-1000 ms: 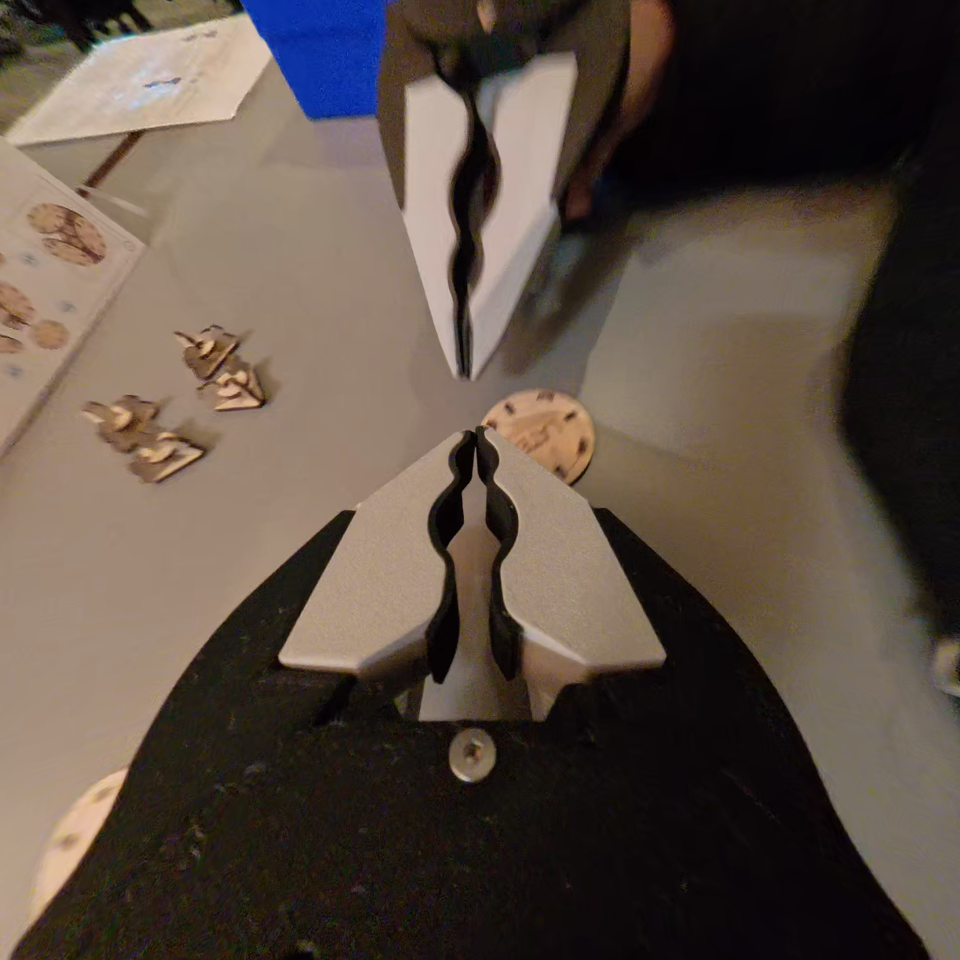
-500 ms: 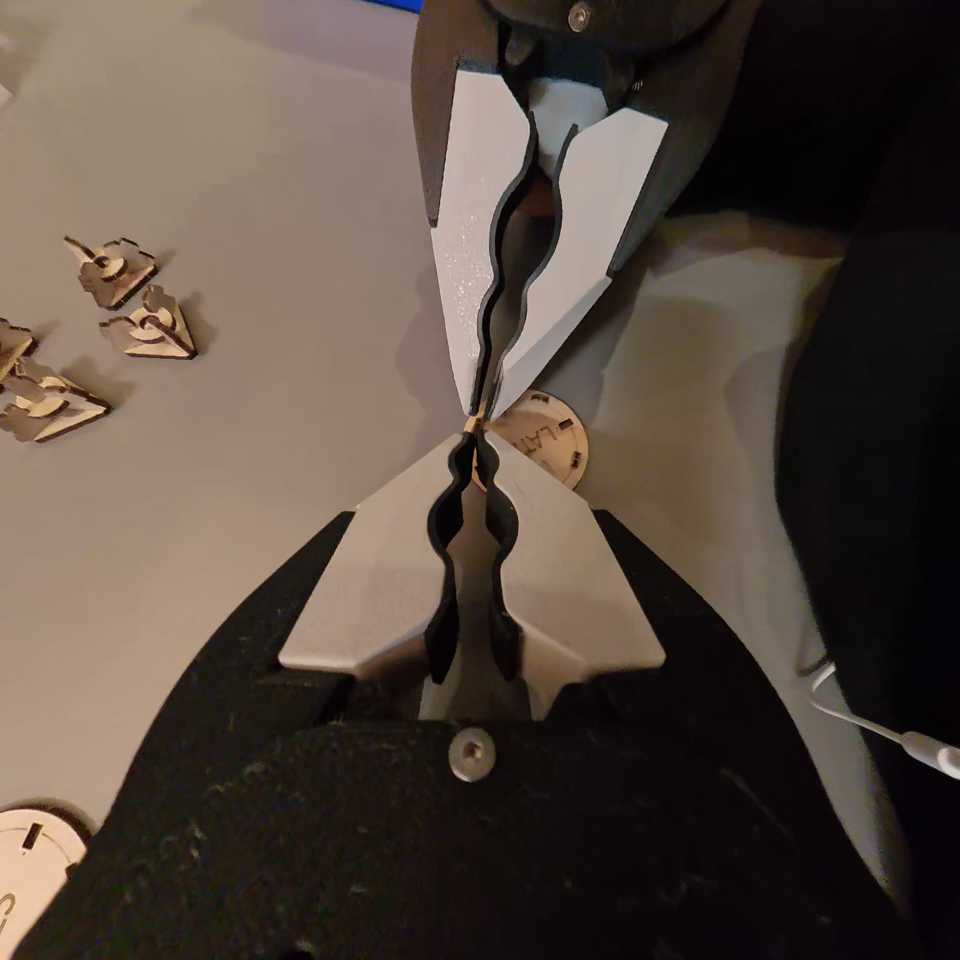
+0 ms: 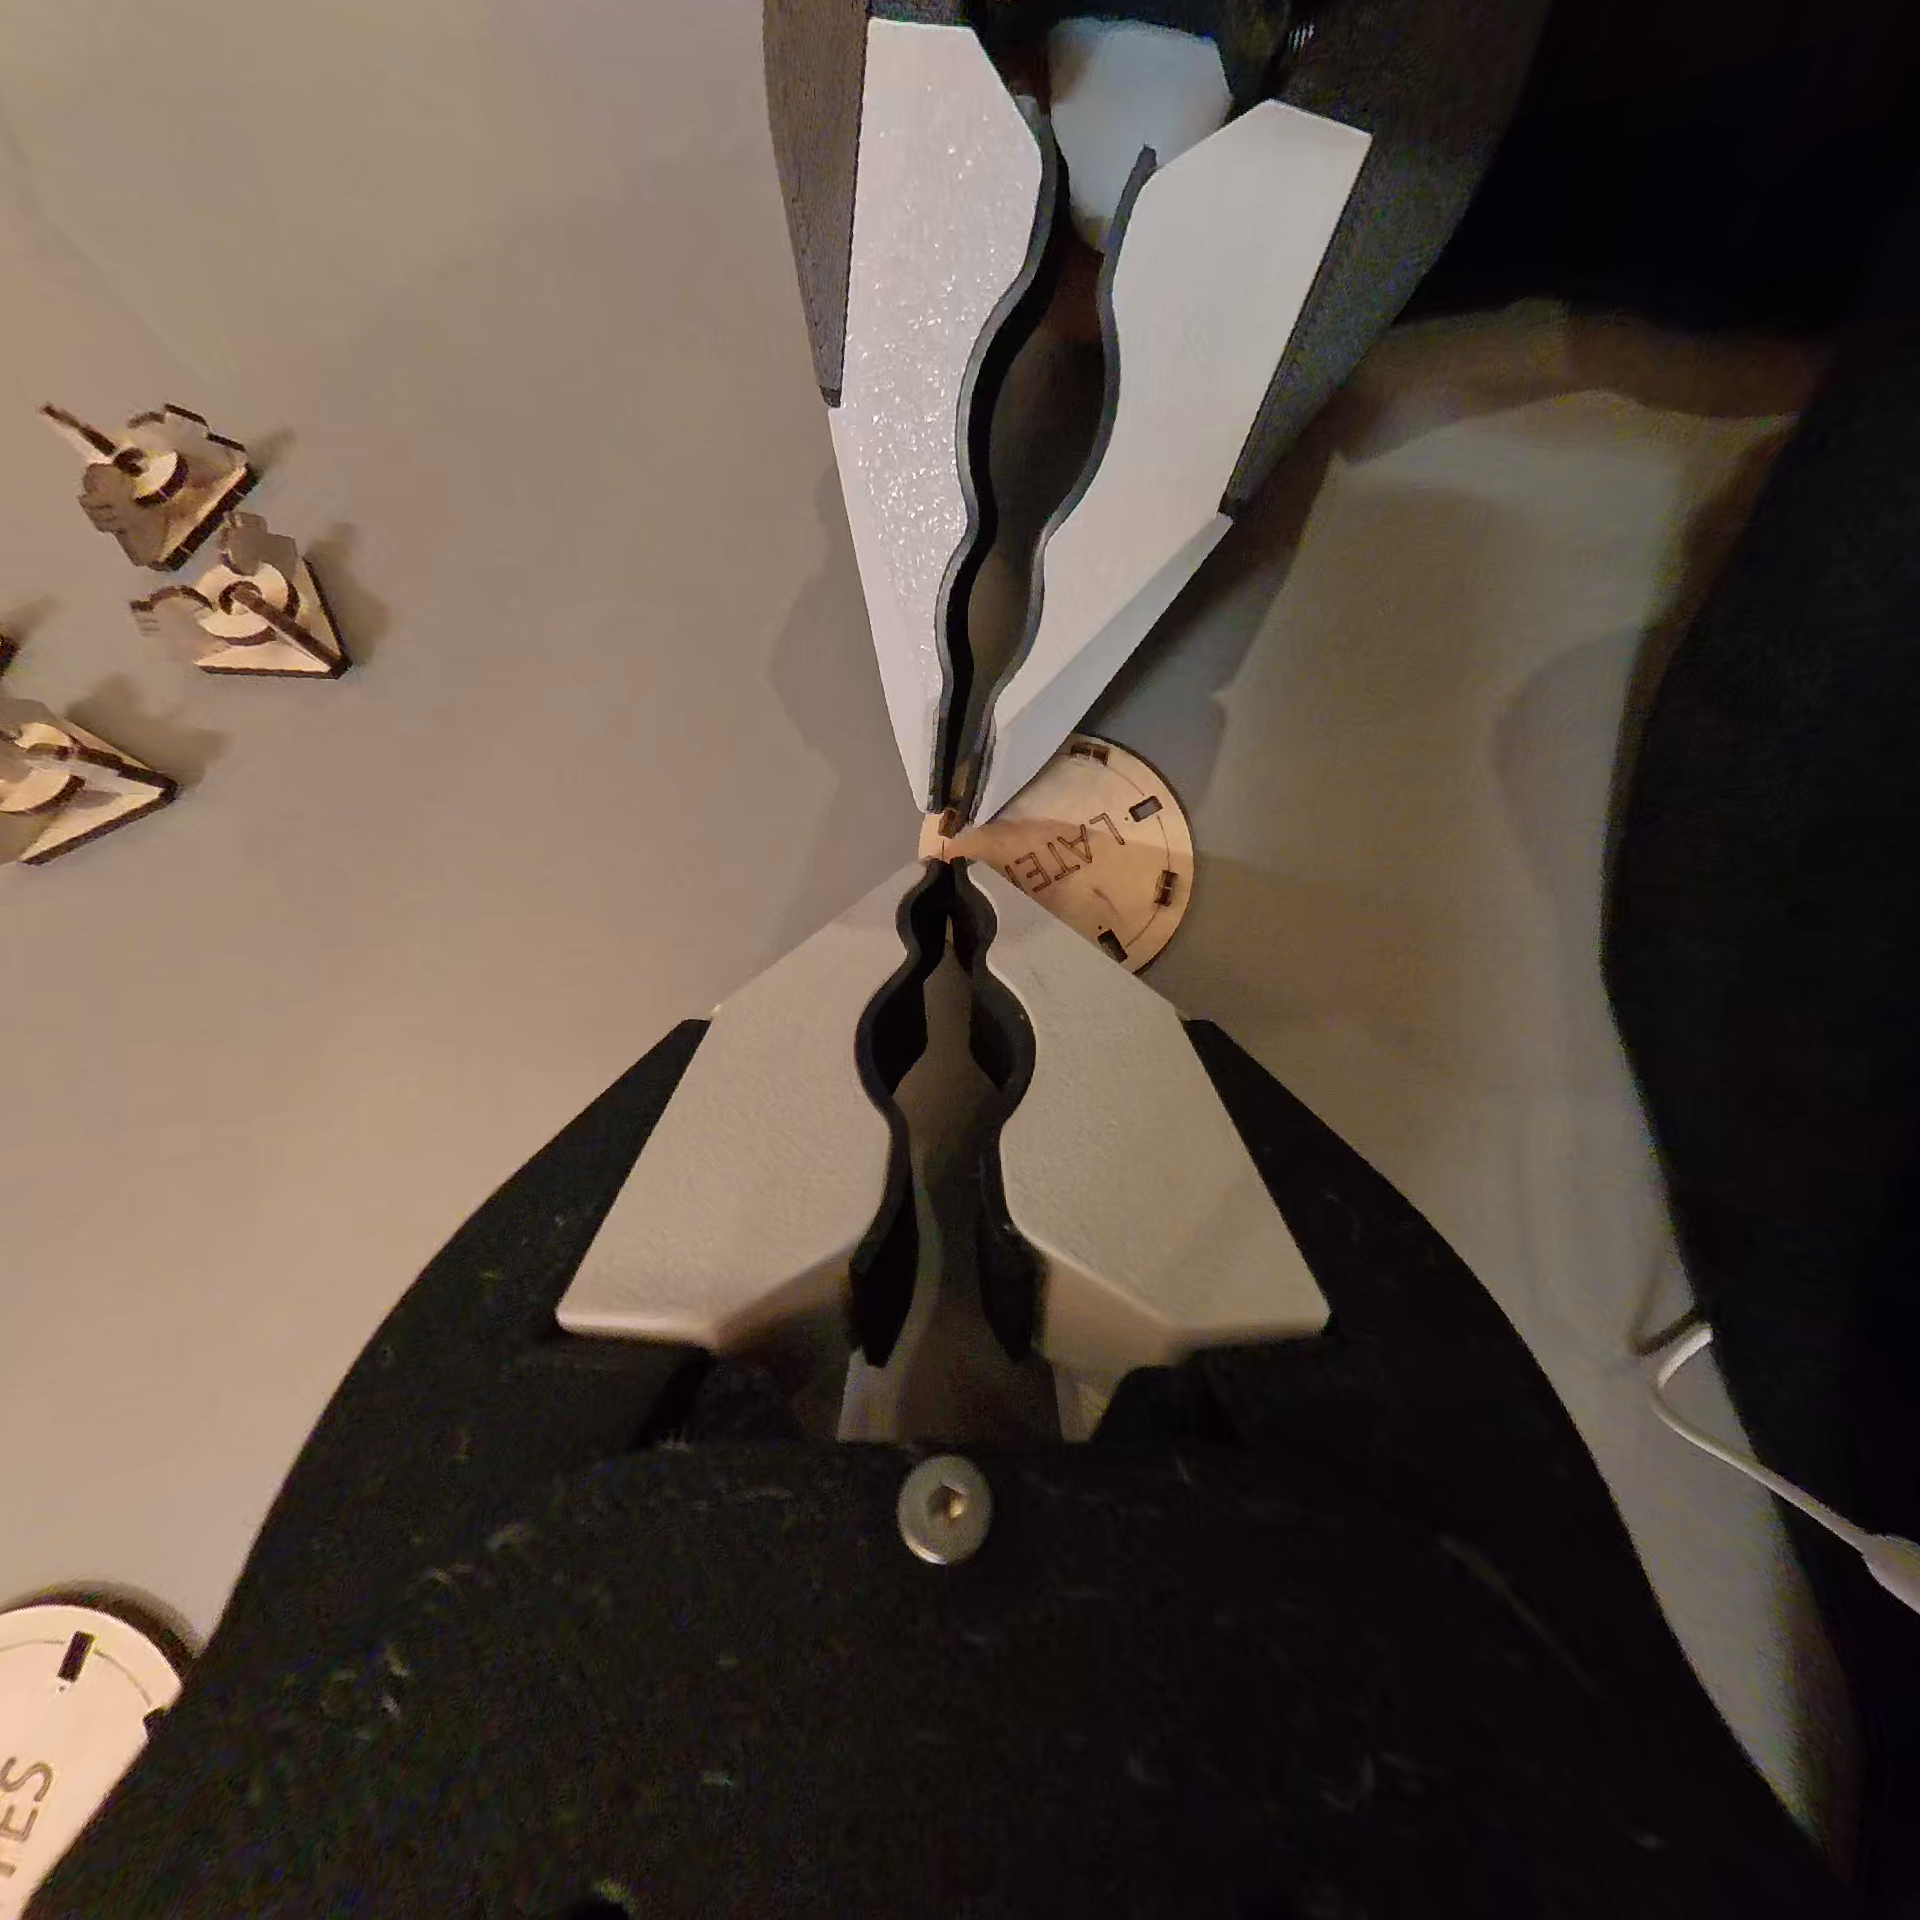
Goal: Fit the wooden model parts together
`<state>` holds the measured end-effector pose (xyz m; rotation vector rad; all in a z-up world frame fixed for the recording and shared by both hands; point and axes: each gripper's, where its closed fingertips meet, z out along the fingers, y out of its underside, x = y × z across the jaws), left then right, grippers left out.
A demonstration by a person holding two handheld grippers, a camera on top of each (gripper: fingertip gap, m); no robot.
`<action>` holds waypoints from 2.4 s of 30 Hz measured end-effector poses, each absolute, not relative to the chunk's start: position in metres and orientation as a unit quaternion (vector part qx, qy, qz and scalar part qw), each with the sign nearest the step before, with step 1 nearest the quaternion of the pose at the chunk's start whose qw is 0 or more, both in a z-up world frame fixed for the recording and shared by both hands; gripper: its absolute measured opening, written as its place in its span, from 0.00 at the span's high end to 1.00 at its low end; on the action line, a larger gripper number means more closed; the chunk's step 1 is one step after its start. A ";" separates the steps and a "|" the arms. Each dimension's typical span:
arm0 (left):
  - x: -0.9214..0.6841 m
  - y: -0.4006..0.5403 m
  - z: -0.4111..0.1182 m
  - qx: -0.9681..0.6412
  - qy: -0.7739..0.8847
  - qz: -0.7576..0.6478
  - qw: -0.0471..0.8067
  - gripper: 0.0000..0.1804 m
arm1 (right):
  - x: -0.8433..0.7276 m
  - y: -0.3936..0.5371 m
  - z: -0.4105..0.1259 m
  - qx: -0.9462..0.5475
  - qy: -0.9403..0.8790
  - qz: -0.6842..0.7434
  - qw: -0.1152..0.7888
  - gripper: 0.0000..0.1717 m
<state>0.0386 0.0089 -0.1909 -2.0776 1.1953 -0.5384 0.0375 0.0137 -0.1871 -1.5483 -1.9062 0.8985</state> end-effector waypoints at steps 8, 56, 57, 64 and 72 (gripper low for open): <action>0.038 0.009 -0.191 -0.796 0.460 -0.203 0.338 1.00 | 0.037 0.014 -0.187 -0.574 -0.702 0.333 0.258 0.99; 0.007 0.035 -0.158 -0.815 0.290 -0.302 0.402 0.96 | 0.033 0.055 -0.160 -0.685 -0.518 0.451 0.244 1.00; 0.006 0.036 -0.157 -0.814 0.284 -0.306 0.403 0.96 | 0.032 0.052 -0.156 -0.686 -0.508 0.464 0.237 0.99; 0.007 0.038 -0.135 -0.780 0.276 -0.316 0.465 0.95 | 0.019 0.032 -0.089 -0.654 -0.359 0.632 0.210 1.00; 0.011 0.016 -0.062 -0.632 0.304 -0.333 0.630 0.98 | 0.028 0.021 -0.047 -0.583 -0.200 0.767 0.178 1.00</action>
